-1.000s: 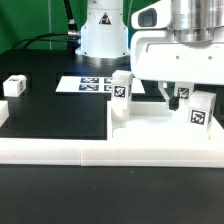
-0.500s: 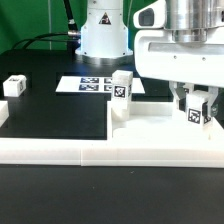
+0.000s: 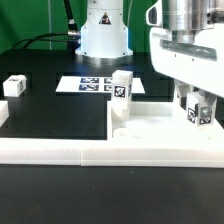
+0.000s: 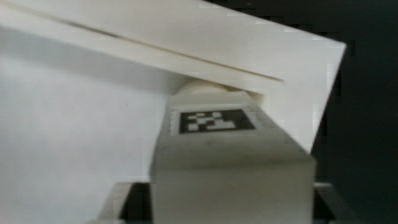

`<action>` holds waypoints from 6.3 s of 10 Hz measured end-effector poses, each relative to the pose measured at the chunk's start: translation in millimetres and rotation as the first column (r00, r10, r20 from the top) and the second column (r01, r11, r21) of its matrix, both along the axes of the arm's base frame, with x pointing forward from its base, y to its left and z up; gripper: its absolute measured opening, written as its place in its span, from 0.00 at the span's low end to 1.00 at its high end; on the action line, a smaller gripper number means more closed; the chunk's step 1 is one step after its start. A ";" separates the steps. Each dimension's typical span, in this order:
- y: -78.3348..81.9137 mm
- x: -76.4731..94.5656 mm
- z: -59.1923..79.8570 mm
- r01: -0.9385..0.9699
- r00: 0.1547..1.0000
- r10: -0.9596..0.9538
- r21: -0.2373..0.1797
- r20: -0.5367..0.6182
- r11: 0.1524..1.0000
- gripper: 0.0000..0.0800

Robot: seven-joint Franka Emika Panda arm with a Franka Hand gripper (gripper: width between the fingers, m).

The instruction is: Assemble square table

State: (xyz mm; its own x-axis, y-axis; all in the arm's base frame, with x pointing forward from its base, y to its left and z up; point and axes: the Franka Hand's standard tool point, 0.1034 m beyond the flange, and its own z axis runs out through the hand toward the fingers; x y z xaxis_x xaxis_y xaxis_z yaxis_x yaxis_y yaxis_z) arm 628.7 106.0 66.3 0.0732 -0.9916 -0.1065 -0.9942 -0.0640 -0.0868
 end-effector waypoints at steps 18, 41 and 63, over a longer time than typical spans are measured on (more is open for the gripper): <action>0.3 -5.2 -2.9 0.494 0.869 -0.492 0.030 -0.052 0.869 0.81; -185.1 -56.2 36.2 -0.727 0.656 0.750 -0.197 0.083 0.658 0.81; -279.6 -223.3 -24.5 -0.889 0.067 0.993 0.445 -0.095 0.103 0.81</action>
Offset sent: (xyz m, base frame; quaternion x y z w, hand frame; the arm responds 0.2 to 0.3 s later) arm 0.0068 0.0098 0.0013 0.0559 -0.0357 0.3068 0.9494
